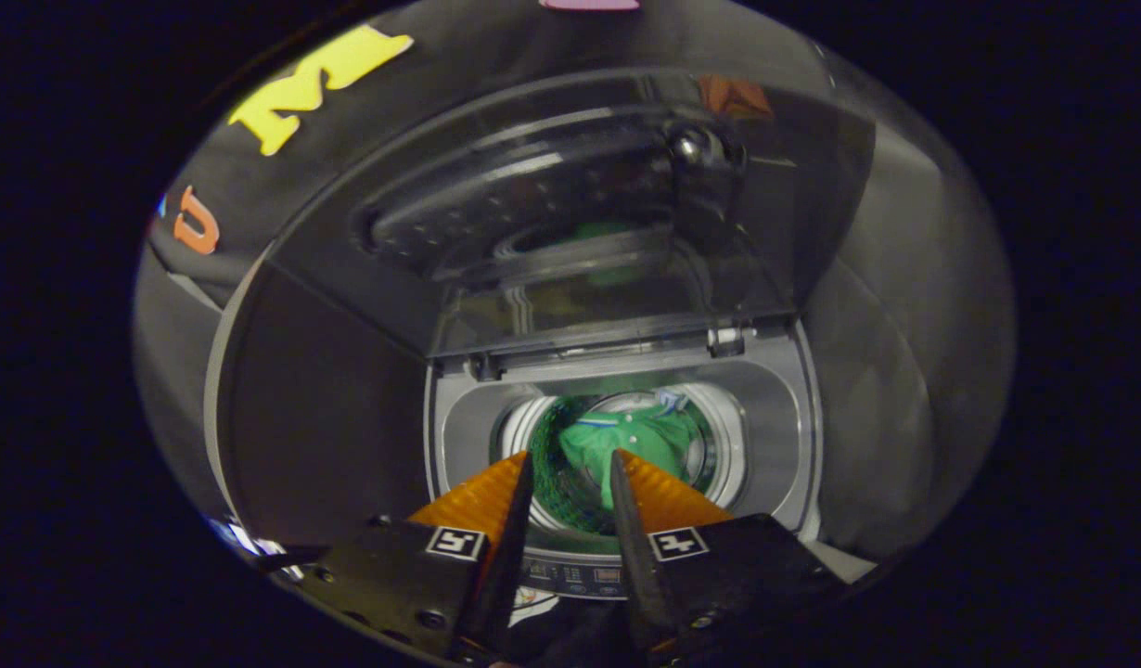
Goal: Put the clothes into the washing machine and then close the washing machine lid.
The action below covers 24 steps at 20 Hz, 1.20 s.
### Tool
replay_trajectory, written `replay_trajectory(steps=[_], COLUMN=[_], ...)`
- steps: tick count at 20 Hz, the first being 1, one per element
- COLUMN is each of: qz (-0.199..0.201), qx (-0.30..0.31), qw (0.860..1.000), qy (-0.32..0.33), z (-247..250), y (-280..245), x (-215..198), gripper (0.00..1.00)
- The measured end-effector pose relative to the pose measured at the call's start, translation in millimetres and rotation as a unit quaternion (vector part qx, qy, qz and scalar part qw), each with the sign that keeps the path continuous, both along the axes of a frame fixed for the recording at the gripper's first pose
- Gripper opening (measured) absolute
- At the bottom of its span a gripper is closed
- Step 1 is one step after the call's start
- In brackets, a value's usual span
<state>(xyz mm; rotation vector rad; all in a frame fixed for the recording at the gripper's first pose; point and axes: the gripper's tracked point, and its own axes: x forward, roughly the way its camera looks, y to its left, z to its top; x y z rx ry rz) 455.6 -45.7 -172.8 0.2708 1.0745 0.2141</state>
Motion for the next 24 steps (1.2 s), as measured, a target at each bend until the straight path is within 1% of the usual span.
replay_trajectory(steps=[1,2,3,7,10,13,17,20,24], qz=[0.009,0.015,0.018,0.032,0.035,0.039,0.044,0.048,0.040], qx=[-0.006,-0.016,-0.032,-0.044,-0.059,-0.068,-0.063,-0.072,-0.054], qw=[1.000,1.000,0.999,0.996,0.991,0.984,0.971,0.962,0.959], qy=[-0.012,-0.020,-0.026,-0.071,-0.110,-0.163,-0.226,-0.261,-0.275], z=[14.5,24.3,35.4,81.1,112.2,144.0,185.3,195.1,185.2], y=[-0.7,-2.6,-7.8,-5.6,-5.8,1.3,19.6,27.7,35.1], x=[1.0,1.0,2.8,15.1,35.1,62.6,96.5,120.1,134.6], gripper=[0.57,0.67,0.68,0.68,0.68,0.68,0.68,0.68,0.68])
